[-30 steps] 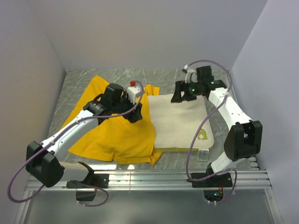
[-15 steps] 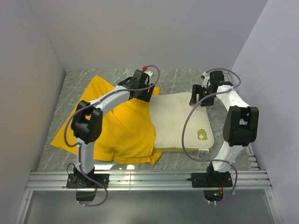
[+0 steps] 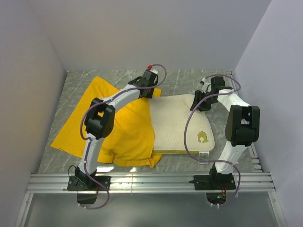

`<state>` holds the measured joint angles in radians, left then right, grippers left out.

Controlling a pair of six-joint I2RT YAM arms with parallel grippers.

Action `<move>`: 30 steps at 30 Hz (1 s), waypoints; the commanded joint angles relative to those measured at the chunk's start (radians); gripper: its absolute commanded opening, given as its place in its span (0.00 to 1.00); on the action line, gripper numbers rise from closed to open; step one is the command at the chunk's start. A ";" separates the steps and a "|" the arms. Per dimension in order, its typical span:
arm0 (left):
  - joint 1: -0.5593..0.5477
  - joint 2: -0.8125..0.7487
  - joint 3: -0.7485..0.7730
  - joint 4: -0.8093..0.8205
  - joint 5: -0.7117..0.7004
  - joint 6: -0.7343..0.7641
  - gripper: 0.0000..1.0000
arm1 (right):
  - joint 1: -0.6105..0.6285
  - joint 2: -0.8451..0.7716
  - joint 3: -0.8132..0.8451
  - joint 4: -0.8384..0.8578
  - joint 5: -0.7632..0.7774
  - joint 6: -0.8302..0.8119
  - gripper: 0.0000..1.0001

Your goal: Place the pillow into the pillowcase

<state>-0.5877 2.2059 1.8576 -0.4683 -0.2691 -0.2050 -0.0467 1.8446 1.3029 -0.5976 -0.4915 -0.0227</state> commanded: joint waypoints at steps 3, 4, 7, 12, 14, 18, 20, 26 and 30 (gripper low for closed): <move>0.002 0.034 0.054 0.031 0.010 -0.008 0.20 | 0.015 0.012 -0.036 -0.042 -0.114 -0.010 0.41; 0.003 0.040 0.057 0.036 0.014 -0.010 0.16 | 0.016 0.008 -0.036 -0.047 -0.124 -0.010 0.36; 0.003 0.063 0.106 0.008 0.008 -0.011 0.05 | 0.022 0.005 -0.040 -0.054 -0.136 -0.013 0.25; 0.003 0.029 0.052 0.078 0.057 0.010 0.00 | 0.031 -0.008 -0.060 -0.056 -0.157 -0.019 0.02; 0.003 -0.018 0.011 0.111 0.195 0.001 0.00 | 0.042 -0.016 -0.077 -0.053 -0.165 -0.016 0.00; -0.030 -0.072 -0.006 0.174 0.333 -0.011 0.00 | 0.103 -0.030 -0.099 -0.036 -0.206 0.003 0.00; -0.067 -0.093 -0.008 0.200 0.358 -0.025 0.00 | 0.119 -0.042 -0.100 -0.030 -0.245 0.021 0.00; -0.136 -0.107 0.003 0.261 0.562 -0.166 0.00 | 0.197 -0.111 -0.091 0.016 -0.355 0.113 0.00; -0.152 -0.112 -0.023 0.316 0.634 -0.283 0.00 | 0.205 -0.162 -0.090 0.077 -0.383 0.171 0.00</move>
<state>-0.6968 2.1643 1.8339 -0.3157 0.1684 -0.3401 0.1303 1.7660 1.2110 -0.5949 -0.7280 0.0669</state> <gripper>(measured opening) 0.012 0.039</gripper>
